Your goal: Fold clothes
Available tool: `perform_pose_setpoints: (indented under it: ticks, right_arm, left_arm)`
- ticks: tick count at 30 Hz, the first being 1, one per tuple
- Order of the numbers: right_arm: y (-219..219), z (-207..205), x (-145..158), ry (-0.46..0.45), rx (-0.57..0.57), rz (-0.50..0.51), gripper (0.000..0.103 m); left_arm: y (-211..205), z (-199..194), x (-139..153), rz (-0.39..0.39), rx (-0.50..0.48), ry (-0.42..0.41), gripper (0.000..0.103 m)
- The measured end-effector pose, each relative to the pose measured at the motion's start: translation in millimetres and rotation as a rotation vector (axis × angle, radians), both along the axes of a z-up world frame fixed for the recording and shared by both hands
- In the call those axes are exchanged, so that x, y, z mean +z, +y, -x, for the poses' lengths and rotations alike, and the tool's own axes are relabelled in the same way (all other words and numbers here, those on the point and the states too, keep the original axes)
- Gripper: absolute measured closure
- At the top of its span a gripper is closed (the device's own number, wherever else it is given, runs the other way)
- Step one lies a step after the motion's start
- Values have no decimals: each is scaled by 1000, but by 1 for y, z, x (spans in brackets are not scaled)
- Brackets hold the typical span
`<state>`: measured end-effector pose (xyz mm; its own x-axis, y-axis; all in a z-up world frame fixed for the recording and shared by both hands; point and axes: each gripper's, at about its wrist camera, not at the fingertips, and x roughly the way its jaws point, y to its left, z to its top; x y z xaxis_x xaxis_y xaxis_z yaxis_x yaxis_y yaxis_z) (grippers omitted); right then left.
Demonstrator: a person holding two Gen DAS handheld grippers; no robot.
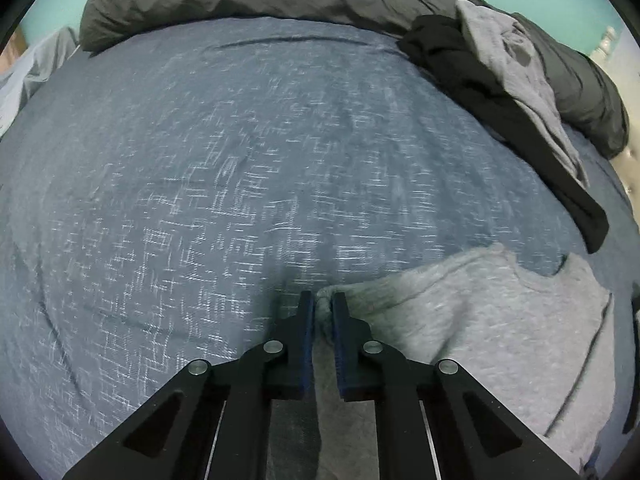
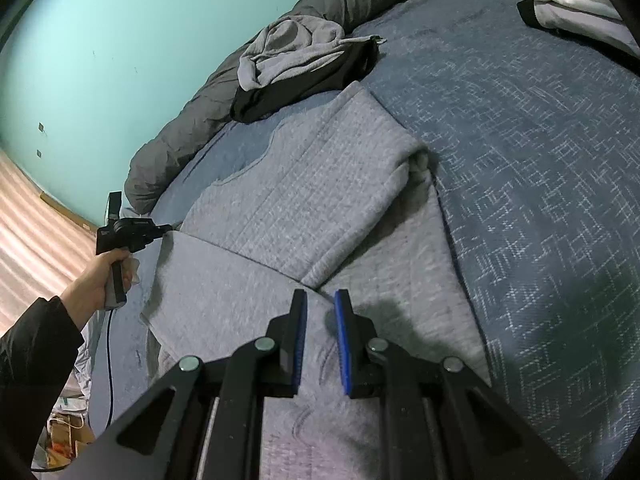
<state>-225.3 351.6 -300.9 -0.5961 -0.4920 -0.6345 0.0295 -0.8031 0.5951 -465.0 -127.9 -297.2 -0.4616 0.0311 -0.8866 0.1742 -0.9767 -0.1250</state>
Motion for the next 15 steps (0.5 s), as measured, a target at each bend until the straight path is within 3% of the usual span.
perform_pose_setpoints:
  ticks: [5,15]
  right_arm:
    - [-1,-2,4,10,7,-5,90]
    - [-2,0,2,4,14,-11,90]
  left_arm:
    - [-1,7,-7,43,1,3,94]
    - [2,25,6,75,-24,36,95]
